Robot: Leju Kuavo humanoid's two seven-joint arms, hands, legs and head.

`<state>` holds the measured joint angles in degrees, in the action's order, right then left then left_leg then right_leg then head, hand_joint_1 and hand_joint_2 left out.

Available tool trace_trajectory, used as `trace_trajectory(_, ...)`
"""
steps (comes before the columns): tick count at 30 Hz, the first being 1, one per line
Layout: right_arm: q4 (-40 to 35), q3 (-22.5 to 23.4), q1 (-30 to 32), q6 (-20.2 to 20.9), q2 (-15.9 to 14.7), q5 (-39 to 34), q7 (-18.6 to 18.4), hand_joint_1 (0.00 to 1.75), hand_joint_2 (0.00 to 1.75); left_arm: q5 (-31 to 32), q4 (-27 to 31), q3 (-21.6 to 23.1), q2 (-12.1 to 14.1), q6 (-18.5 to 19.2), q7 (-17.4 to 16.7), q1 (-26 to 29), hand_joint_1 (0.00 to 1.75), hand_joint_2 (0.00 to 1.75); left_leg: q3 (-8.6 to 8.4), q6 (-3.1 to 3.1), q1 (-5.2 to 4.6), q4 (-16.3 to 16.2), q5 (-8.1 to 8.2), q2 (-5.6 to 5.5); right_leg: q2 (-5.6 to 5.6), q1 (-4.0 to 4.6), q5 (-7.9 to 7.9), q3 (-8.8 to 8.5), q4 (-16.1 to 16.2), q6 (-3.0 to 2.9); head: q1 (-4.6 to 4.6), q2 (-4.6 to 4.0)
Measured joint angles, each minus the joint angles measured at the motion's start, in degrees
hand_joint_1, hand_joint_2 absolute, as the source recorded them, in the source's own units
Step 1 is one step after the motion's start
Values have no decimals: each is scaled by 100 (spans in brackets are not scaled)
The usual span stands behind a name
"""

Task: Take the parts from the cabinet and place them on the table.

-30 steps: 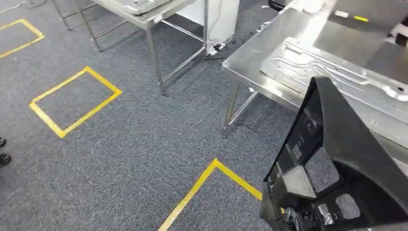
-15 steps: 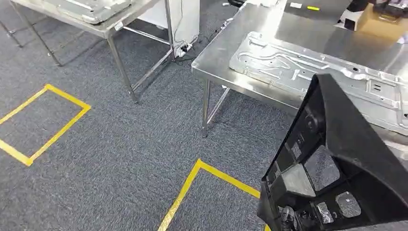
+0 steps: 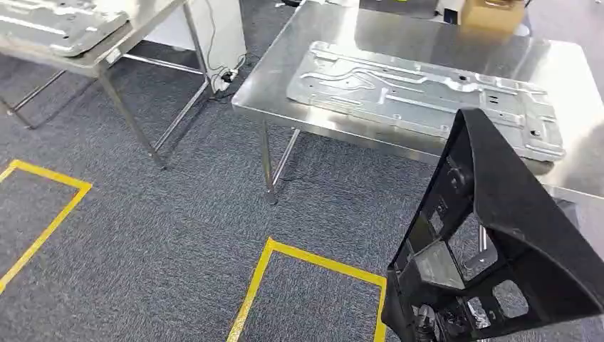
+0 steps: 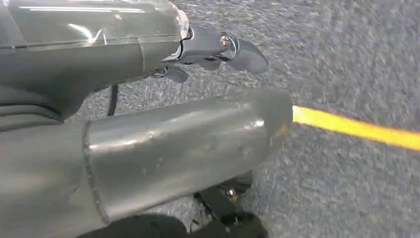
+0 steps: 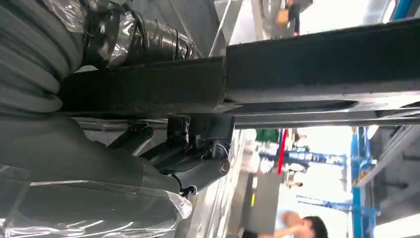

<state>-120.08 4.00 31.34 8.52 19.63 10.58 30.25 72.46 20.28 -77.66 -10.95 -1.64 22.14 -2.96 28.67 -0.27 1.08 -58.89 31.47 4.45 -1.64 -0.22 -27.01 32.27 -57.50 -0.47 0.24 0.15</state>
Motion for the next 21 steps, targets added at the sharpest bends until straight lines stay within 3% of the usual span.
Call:
trace_trajectory(1, 0, -15, -9, -20, -2, -2, -9, 175, 175, 4, 0, 0, 0, 2, 0, -1, 0, 0, 123, -6, 11, -264, 176, -234, 51, -9, 9, -6, 11, -45, -2, 0)
trace_trajectory(2, 2, -37, -31, -35, -6, 2, -31, 175, 175, 11, 0, -4, 0, 9, -2, 6, 0, 0, 339, -9, 14, -704, 409, -344, 119, -10, 8, -3, 10, -62, -2, 0)
trace_trajectory(4, 4, -77, -25, -48, -24, 4, -50, 175, 175, 11, 0, -20, 0, 17, -2, 35, 0, 0, 773, -32, 11, -1530, 701, -402, 285, 5, -1, -8, 1, -78, -2, 0)
trace_trajectory(5, 4, -85, -25, -48, -26, 4, -57, 175, 175, 11, 0, -28, 0, 26, -4, 48, 0, 0, 875, -33, 11, -1655, 644, -403, 376, 12, -5, -11, -8, -83, -2, 0)
trace_trajectory(6, 4, -92, -25, -52, -33, 4, -72, 175, 175, 11, 0, -33, 0, 35, -9, 57, 0, 0, 838, -25, 11, -1484, 439, -411, 469, 17, -15, -22, -21, -82, -2, 0)
trace_trajectory(8, 4, -129, -24, -111, -52, 2, -92, 175, 175, 2, 0, -37, 10, 40, -48, 50, 0, 0, 499, 14, 12, -597, -140, -490, 638, 16, -49, -42, -69, -58, -2, 0)
trace_trajectory(9, 4, -162, -23, -162, -72, -15, -90, 175, 175, -13, 0, -48, 35, 31, -61, 55, 0, 0, 336, 47, 12, -160, -335, -707, 700, 5, -73, -26, -105, -40, -2, 0)
trace_trajectory(10, 4, -195, -29, -223, -98, -35, -85, 175, 175, -22, -7, -66, 88, 22, -59, 59, 0, 0, 321, 60, 9, -48, -239, -876, 734, 40, -100, -2, -169, 1, 2, 0)
trace_trajectory(11, 4, -241, -9, -308, -133, -55, -79, 175, 175, -26, -22, -83, 116, 9, -48, 55, 0, 0, 319, 80, 0, -52, -258, -801, 792, 10, -100, 26, -164, 30, -2, 0)
trace_trajectory(13, 4, -291, 26, -510, -164, -26, -68, 175, 175, -28, -48, -87, 157, -20, -33, 40, 0, 0, 288, 130, -40, -42, -261, -757, 851, -19, -89, 31, -134, 106, 0, 0)
trace_trajectory(14, 2, -312, 32, -598, -175, 13, -74, 175, 175, -24, -63, -89, 160, -24, -22, 28, 0, 0, 275, 179, 20, 17, -298, -734, 872, 19, -89, 35, -132, 145, -2, 0)
trace_trajectory(15, -2, -332, 37, -656, -195, 35, -81, 175, 175, -22, -79, -90, 162, -31, -15, 27, 0, 0, 249, 214, 37, 56, -332, -655, 748, 4, -135, 29, -192, 150, -2, 0)
trace_trajectory(16, -11, -363, 38, -717, -208, 52, -87, 175, 175, -15, -81, -90, 184, -35, -9, 30, 0, 0, 231, 252, 41, 89, -342, -645, 455, 17, -291, 123, -391, 196, 11, 0)
trace_trajectory(17, -11, -396, 15, -796, -230, 101, -107, 175, 175, -4, -83, -94, 186, -26, -9, 54, 0, 0, 231, 281, 30, 98, -344, -585, 305, -9, -539, 343, -812, 242, 9, 0)
trace_trajectory(19, -11, -459, 18, -957, -258, 220, -162, 175, 175, -2, -85, -109, 190, 9, -11, 78, 0, 0, 233, 279, 25, 94, -320, -503, 215, -58, -867, 786, -1662, 307, 9, 0)
trace_trajectory(20, -11, -481, 24, -1030, -267, 267, -188, 175, 175, -2, -85, -122, 190, 11, -13, 80, 0, 0, 226, 275, 26, 94, -302, -471, 203, -78, -854, 899, -1845, 333, 9, 0)
trace_trajectory(21, -11, -507, 23, -1129, -277, 334, -227, 175, 175, 13, -85, -129, 188, 24, -17, 86, 0, 0, 207, 260, 32, 93, -288, -460, 193, -101, -711, 874, -1757, 351, 9, 0)
